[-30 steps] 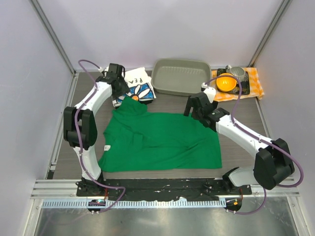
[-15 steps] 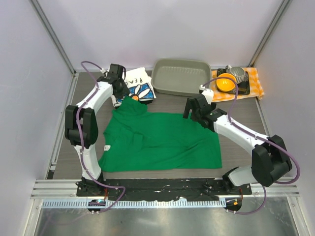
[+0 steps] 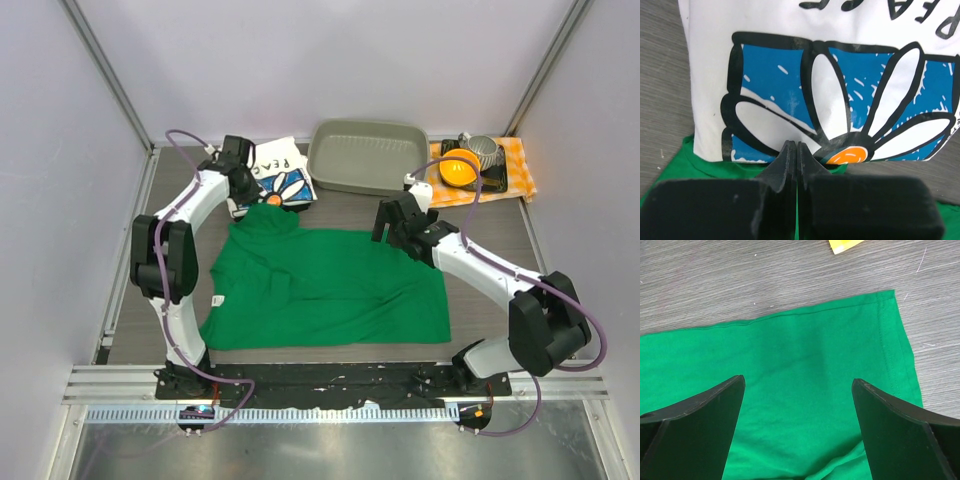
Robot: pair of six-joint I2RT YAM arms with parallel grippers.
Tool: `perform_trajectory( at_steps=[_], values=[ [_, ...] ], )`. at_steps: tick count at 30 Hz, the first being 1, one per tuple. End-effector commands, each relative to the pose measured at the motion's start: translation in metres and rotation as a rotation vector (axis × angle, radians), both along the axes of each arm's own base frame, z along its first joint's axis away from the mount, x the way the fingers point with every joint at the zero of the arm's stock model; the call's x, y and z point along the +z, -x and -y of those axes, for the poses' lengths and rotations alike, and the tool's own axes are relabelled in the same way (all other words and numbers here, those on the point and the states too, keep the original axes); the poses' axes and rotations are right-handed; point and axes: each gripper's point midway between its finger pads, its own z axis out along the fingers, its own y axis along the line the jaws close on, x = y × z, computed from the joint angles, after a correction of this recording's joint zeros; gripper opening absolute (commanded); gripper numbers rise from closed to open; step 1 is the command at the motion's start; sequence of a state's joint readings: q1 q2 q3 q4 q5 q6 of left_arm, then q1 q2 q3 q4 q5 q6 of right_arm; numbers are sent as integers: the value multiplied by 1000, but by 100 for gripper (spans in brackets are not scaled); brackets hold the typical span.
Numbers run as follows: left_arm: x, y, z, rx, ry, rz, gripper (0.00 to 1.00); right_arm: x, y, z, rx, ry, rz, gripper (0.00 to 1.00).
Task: Fold and stack the t-shirts
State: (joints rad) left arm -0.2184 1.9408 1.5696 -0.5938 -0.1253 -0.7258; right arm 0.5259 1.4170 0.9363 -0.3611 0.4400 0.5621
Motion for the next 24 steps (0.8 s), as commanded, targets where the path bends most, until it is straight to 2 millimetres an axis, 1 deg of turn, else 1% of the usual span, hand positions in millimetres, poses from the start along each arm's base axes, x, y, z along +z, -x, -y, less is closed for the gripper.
perform_trajectory(
  at_steps=[1,2,3,4,6,7,10,11,13,14,16,17,18,20,24],
  values=[
    [36,5,-1,-5,20,83,0,2,-7,6,-45,15,32,94],
    [41,7,-1,-7,25,93,0,1,-8,11,-68,30,34,94],
    [42,11,-2,-8,26,91,0,-3,-8,16,-81,40,23,94],
    [53,12,-2,-9,32,116,0,-6,-10,26,-109,45,14,94],
    [57,18,-3,-10,32,120,0,-13,-12,32,-129,19,-13,95],
    [68,21,-4,-14,34,142,0,-18,-15,45,-165,12,-33,95],
    [75,27,-6,-17,30,155,0,-27,-19,59,-208,4,-59,95],
    [81,28,-6,-18,32,168,0,-31,-20,69,-237,4,-71,95],
    [83,32,-6,-21,35,165,0,-36,-23,75,-258,-1,-81,95],
    [85,33,-6,-21,39,170,0,-44,-25,84,-281,3,-102,95],
    [87,34,-4,-28,48,171,0,-52,-29,88,-296,-17,-115,94],
    [85,35,-4,-31,51,166,0,-59,-29,92,-308,-17,-132,94],
    [85,35,-2,-34,54,167,0,-61,-33,97,-323,-24,-132,93],
    [84,36,-3,-33,55,165,0,-66,-37,99,-330,-29,-135,93],
    [81,36,-2,-41,53,157,0,-65,-47,103,-338,-29,-117,91]
  ],
)
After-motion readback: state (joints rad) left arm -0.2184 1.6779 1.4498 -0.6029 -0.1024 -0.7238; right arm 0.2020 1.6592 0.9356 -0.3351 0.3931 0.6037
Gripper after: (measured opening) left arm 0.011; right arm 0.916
